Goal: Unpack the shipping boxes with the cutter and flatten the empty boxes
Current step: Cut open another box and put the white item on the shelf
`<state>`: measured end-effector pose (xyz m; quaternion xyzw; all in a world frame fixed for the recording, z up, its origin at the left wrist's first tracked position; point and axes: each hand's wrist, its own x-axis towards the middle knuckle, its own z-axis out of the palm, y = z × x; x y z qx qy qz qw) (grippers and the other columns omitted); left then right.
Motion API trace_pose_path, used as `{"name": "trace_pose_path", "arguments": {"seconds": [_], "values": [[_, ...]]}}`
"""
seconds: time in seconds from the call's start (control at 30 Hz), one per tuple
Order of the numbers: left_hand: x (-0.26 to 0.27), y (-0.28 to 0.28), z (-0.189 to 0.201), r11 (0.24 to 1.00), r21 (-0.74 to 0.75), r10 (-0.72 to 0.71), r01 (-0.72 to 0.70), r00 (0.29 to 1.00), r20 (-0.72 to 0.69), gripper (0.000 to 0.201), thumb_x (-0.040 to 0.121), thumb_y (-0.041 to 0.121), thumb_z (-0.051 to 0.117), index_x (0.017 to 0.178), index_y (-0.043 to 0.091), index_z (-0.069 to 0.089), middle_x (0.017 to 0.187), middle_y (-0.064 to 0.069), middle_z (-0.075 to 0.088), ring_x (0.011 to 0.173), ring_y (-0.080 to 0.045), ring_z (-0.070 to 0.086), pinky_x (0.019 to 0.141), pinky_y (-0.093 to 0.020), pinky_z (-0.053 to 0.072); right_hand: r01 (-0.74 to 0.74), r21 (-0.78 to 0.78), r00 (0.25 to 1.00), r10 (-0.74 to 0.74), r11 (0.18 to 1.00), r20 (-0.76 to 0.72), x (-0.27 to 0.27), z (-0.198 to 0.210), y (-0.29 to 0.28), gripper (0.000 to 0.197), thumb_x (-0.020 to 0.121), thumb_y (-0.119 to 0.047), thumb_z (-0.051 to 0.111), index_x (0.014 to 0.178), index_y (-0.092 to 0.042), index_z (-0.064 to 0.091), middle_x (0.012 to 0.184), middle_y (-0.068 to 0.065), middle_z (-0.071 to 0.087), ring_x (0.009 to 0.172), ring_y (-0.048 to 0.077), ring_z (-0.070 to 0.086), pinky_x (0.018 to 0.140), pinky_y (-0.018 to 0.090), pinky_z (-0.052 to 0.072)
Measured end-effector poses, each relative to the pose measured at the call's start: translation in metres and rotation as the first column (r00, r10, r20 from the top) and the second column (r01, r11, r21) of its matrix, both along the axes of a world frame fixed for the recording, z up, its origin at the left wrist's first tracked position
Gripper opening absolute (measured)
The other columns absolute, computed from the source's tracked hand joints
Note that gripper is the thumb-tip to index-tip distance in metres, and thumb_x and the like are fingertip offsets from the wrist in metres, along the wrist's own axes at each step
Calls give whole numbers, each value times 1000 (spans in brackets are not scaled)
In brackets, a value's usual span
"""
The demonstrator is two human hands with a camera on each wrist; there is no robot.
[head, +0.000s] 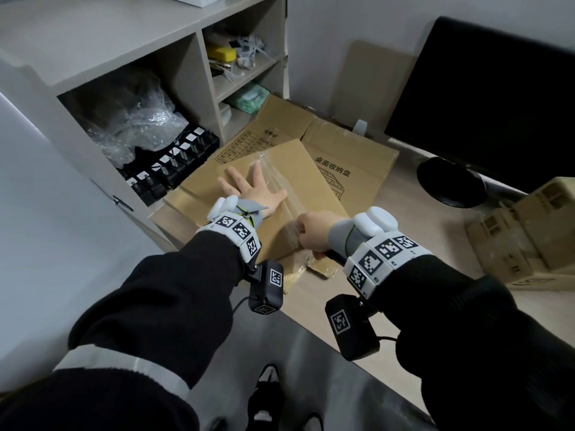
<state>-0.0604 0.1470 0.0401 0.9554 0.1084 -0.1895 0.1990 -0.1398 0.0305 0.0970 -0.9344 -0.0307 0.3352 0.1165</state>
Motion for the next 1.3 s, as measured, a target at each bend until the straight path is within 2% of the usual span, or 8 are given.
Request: {"name": "trace_pose_path", "arguments": {"seconds": [0.3,0.5,0.67,0.77,0.93,1.03,1.13,1.3], "values": [[-6,3,7,1000,9,-13,13,1000,-24,91,88,64,45,150,37,-14,154,-14,-30,140,-44,-25,112,-60,-4,28,61,997,-24,998,-67,-7,-12,-11,21,90,-5,37,75,-17,46,55,0,58,41,13,53,48,23,46],[-1,2,21,998,-27,57,-58,998,-36,96,82,49,61,151,38,-5,158,-14,-21,142,-46,-16,113,-58,0,151,213,988,-153,965,-9,-6,-10,-34,12,92,-13,43,80,-15,47,56,-1,61,41,10,50,47,21,41],[-4,-6,26,994,7,112,-112,992,53,99,63,41,73,145,34,18,152,-14,10,140,-46,7,110,-54,21,267,332,958,-285,905,7,-5,-16,-33,21,93,-10,36,76,-14,48,52,-3,65,34,5,49,38,14,41],[-2,-6,25,980,-144,159,-140,979,126,83,53,36,72,125,26,31,138,-13,26,126,-41,32,97,-45,36,307,360,943,-332,881,10,-6,-18,-36,23,94,-13,36,80,-13,53,54,-2,67,39,10,51,39,14,41],[12,23,51,703,-694,318,-157,942,110,77,63,14,61,131,14,27,108,-8,45,88,-24,50,77,-34,44,379,377,905,-424,845,40,-6,-29,-52,21,98,-25,39,100,-15,58,63,0,70,47,12,51,47,20,43],[9,58,57,583,-795,361,-169,930,67,70,65,-2,47,132,9,31,91,-7,46,70,-17,44,56,-27,39,428,359,881,-471,830,40,-2,-34,-55,32,97,-40,43,91,-13,60,67,7,71,46,14,49,51,23,44],[2,77,50,670,-727,275,-148,960,58,61,79,-5,46,136,9,33,99,-8,54,91,-25,53,82,-39,48,428,299,873,-476,853,107,3,-31,-45,48,86,-58,55,69,-12,56,59,1,60,48,14,49,50,24,41],[7,79,49,711,-702,192,-45,972,132,36,89,-1,43,122,13,49,108,-13,62,97,-30,60,88,-42,52,323,105,873,-339,941,349,13,-15,-25,51,75,-65,63,64,-18,47,64,-2,53,64,19,53,48,26,33]]}}
